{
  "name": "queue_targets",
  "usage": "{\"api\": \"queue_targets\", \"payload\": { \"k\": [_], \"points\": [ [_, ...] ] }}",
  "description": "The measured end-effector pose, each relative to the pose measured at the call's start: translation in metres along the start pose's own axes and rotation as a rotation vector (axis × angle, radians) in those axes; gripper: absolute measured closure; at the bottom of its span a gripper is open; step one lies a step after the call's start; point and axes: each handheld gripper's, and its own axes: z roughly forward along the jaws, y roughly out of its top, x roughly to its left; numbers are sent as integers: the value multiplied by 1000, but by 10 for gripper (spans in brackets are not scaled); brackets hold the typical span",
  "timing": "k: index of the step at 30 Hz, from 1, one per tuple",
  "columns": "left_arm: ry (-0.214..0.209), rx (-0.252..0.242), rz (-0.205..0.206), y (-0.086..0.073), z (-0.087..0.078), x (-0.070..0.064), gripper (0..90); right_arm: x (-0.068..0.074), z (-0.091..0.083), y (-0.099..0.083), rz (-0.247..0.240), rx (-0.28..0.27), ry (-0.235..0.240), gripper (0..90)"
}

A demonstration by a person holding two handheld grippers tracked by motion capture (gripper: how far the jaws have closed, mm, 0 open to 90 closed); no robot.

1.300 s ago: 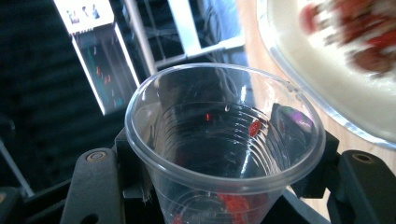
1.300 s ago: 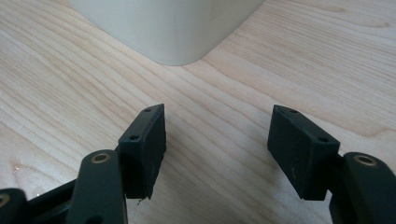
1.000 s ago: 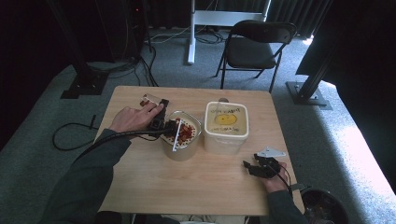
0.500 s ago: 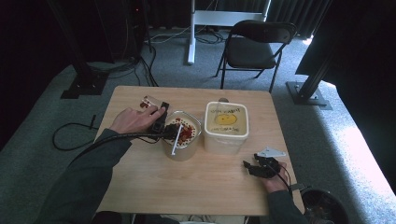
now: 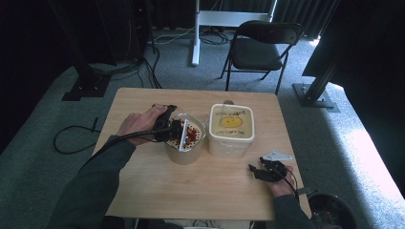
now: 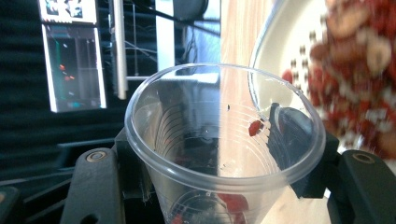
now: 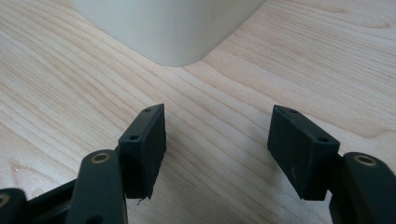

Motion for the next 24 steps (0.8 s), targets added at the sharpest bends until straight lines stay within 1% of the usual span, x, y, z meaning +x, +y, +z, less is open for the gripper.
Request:
{"api": "queue_targets", "payload": {
  "k": [1, 3, 5, 9, 10, 11, 12, 13, 14, 15, 18, 19, 20, 21, 23, 24],
  "points": [
    [-24, -28, -60, 0, -1, 6, 373, 0, 0, 0, 1, -1, 0, 363],
    [-43, -66, -138, 0, -3, 15, 373, 0, 0, 0, 1, -1, 0, 363],
    [-72, -114, -225, 1, -5, 23, 373, 0, 0, 0, 1, -1, 0, 363],
    [-128, -208, -357, 9, -7, 38, 370, 0, 0, 0, 0, -1, 0, 363],
    [-148, -232, -394, 11, -7, 42, 370, 0, 0, 0, 0, -1, 0, 363],
    [-172, -260, -440, 13, -6, 47, 370, 0, 0, 0, 1, -1, 0, 363],
    [-201, -295, -504, 16, -4, 53, 370, 0, 0, 0, 1, -1, 1, 363],
    [-210, -306, -523, 16, -3, 55, 369, 1, 0, 0, 0, -1, 1, 363],
    [-235, -329, -569, 18, -1, 60, 369, 1, 0, 0, 0, -1, 1, 363],
    [-249, -354, -610, 20, 0, 64, 369, 1, 0, 0, 0, -2, 2, 362],
    [-304, -414, -710, 26, 5, 74, 366, 1, 0, 0, 0, -1, 2, 362],
    [-317, -429, -735, 28, 6, 76, 364, 1, 0, 0, -1, -2, 2, 363],
    [-344, -456, -776, 31, 9, 79, 362, 1, 0, 0, -1, -1, 2, 363],
    [-359, -481, -807, 34, 11, 81, 362, 1, 0, 0, -1, -1, 2, 362],
    [-385, -536, -890, 38, 17, 83, 357, 1, 0, 0, -1, -1, 3, 362],
    [-385, -536, -890, 38, 17, 83, 354, 1, 0, 0, -1, -1, 3, 363]
  ]
}}
